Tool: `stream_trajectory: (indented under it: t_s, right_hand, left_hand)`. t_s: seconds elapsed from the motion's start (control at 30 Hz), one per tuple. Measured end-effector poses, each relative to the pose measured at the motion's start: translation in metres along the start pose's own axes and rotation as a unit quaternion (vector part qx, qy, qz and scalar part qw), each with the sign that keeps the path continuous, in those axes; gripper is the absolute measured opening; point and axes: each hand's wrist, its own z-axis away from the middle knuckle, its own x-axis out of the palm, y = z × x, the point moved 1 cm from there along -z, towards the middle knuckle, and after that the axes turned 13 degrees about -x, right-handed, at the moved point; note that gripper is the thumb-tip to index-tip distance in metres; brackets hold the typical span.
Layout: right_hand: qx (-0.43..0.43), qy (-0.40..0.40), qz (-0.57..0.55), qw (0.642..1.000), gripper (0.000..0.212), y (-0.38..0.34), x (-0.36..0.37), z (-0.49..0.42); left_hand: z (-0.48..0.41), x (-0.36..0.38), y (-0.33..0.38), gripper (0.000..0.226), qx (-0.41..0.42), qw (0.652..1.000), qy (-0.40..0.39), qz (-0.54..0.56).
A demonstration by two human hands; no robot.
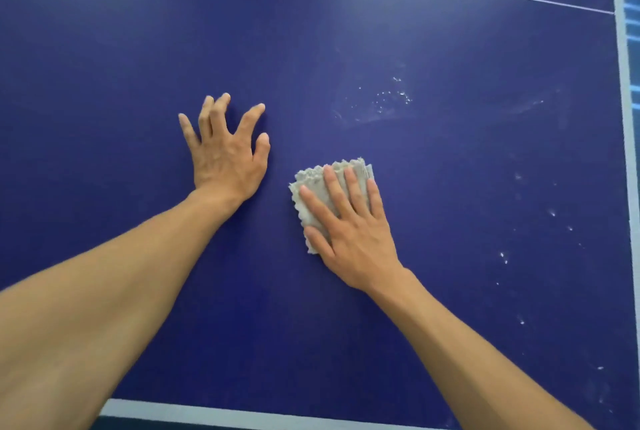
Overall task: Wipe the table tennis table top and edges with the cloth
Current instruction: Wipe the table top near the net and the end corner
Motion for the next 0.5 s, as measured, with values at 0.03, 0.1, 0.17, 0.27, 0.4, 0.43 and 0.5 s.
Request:
stream_trajectory:
  t_s: [0.03,0.1,0.17,0.27,0.4,0.43,0.5]
  right_hand:
    - [0.011,-0.003,0.002,1.0,0.061,0.009,0.001,0.011]
    - [0.092,0.004,0.007,0.996,0.063,0.042,-0.006,0.02]
    - [0.231,0.007,-0.002,0.973,0.067,0.082,-0.017,0.011]
    - [0.431,0.045,-0.05,0.9,0.071,0.124,-0.031,-0.037]
    - [0.435,0.063,-0.068,0.896,0.077,0.116,-0.041,-0.117]
    - [0.366,0.054,-0.051,0.928,0.076,0.101,-0.039,-0.127]
    - [0.191,0.04,-0.019,0.981,0.073,0.064,-0.03,-0.126]
  left_hand:
    - [-0.013,0.003,0.003,0.053,0.005,1.0,-0.013,-0.007]
    - [-0.025,0.01,0.006,0.055,0.012,0.999,-0.026,-0.015]
    - [-0.026,0.013,0.006,0.057,0.015,1.0,-0.018,-0.016]
    - [-0.026,0.014,0.005,0.057,0.012,1.0,-0.013,-0.014]
    - [-0.027,0.012,0.005,0.059,0.01,1.0,-0.022,-0.016]
    - [-0.027,0.011,0.005,0.059,0.01,1.0,-0.024,-0.015]
    - [-0.027,0.01,0.005,0.06,0.009,0.999,-0.028,-0.013]
